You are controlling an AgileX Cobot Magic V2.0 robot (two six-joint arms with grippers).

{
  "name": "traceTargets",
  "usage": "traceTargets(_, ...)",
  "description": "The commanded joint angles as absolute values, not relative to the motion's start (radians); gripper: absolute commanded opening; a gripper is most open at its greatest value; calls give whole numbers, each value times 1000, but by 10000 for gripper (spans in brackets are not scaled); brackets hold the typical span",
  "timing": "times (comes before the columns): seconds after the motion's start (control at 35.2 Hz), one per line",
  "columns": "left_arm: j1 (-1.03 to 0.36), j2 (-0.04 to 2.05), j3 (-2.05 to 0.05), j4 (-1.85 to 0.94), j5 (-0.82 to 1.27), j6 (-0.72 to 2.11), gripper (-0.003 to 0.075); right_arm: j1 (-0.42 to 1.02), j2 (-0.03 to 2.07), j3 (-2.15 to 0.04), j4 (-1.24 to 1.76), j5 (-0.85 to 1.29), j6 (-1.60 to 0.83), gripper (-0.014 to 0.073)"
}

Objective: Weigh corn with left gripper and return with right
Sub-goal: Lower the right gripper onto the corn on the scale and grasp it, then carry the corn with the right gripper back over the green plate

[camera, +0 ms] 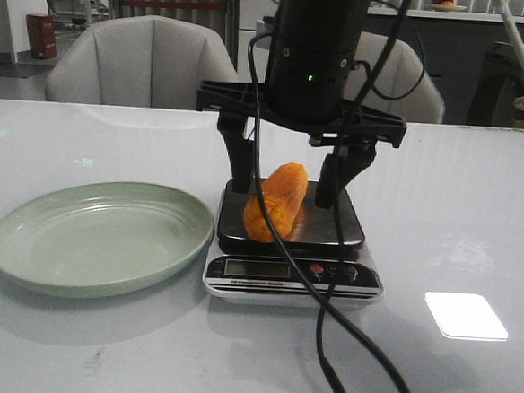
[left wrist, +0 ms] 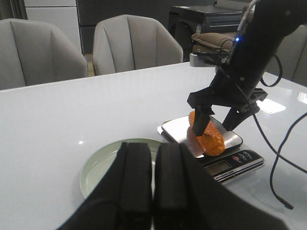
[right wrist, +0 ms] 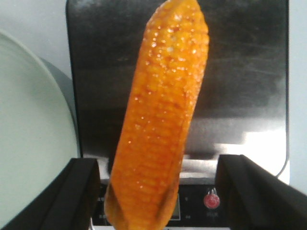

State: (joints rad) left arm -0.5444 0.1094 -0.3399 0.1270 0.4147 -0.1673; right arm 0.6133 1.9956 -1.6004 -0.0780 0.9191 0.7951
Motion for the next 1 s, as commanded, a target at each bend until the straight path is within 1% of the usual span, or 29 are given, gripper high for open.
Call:
traceTargets(0.0,-543,118,-363,132,332,-168,114,614,1965,-1647,-83,892,800,585)
traceTargets(0.09,-543,118,-363,132,332,-168,114,614,1989,-1660,-67,900,800,533)
traceTargets(0.26,-543,118,-363,132,337,-168,114,614,2009,-1660,-61,895,800,302)
traceTargets(0.31,-543,118,-363,132,337,-168,114,614,2009,-1669,-60,900,800,258)
traceTargets(0.43,-543,118,-363,132,337,-168,114,635,2009,-1705,-58,904,791,257)
traceTargets(0.54,-543,117,-363,132,337,-168,114,687,2009,-1754,-58,892,741,258)
traceTargets(0.74,-543,117,-363,132,337,-168,114,787,2013,-1777,-56,774,714,272)
traceTargets(0.88,-543,117,-363,132,337,-168,114,823,2032,-1777,-31,705,714,337)
traceTargets(0.97,-543,117,-363,132,337,-168,114,828,2051,-1777,0,691,714,410)
